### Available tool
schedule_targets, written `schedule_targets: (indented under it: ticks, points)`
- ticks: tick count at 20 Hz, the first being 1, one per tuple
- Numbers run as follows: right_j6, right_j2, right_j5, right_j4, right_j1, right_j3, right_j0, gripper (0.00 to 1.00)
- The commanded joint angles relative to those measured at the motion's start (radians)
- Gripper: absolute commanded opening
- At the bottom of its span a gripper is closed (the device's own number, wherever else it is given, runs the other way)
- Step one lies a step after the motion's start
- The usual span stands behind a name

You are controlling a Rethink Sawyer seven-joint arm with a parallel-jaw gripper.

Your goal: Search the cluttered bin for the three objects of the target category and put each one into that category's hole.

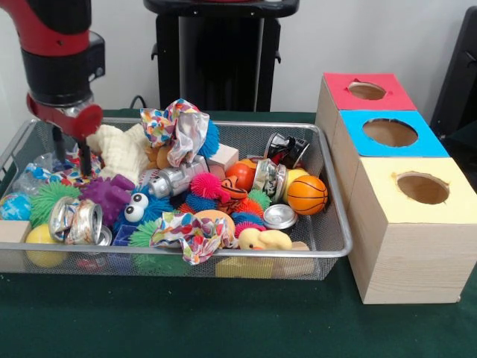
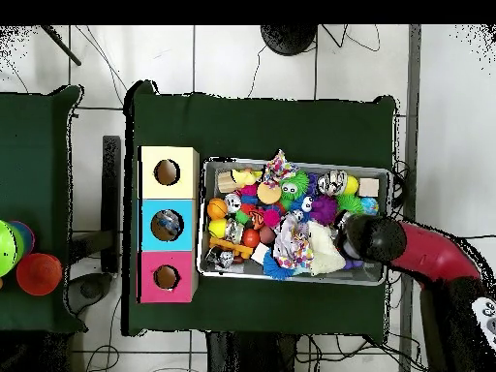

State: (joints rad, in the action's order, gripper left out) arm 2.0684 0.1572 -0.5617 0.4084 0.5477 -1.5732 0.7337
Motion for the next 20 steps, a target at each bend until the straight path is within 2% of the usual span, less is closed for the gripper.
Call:
schedule_targets:
  ticks: [1, 4, 7, 12, 14, 17, 20]
  points:
    - [0.141, -0.041, 0.155, 0.011, -0.132, 0.020, -0.012, 1.00]
    - [0.116, -0.068, 0.183, 0.049, -0.180, 0.058, -0.024, 1.00]
    - [0.082, -0.075, 0.206, 0.056, -0.199, 0.071, -0.022, 1.00]
    - [0.039, -0.096, 0.187, 0.043, -0.180, 0.075, -0.024, 1.00]
    - [0.029, -0.097, 0.145, 0.020, -0.161, 0.061, -0.017, 1.00]
    - [0.041, -0.109, 0.106, -0.004, -0.079, -0.005, -0.023, 1.00]
    - [0.053, -0.123, 0.111, -0.006, -0.037, -0.036, -0.031, 1.00]
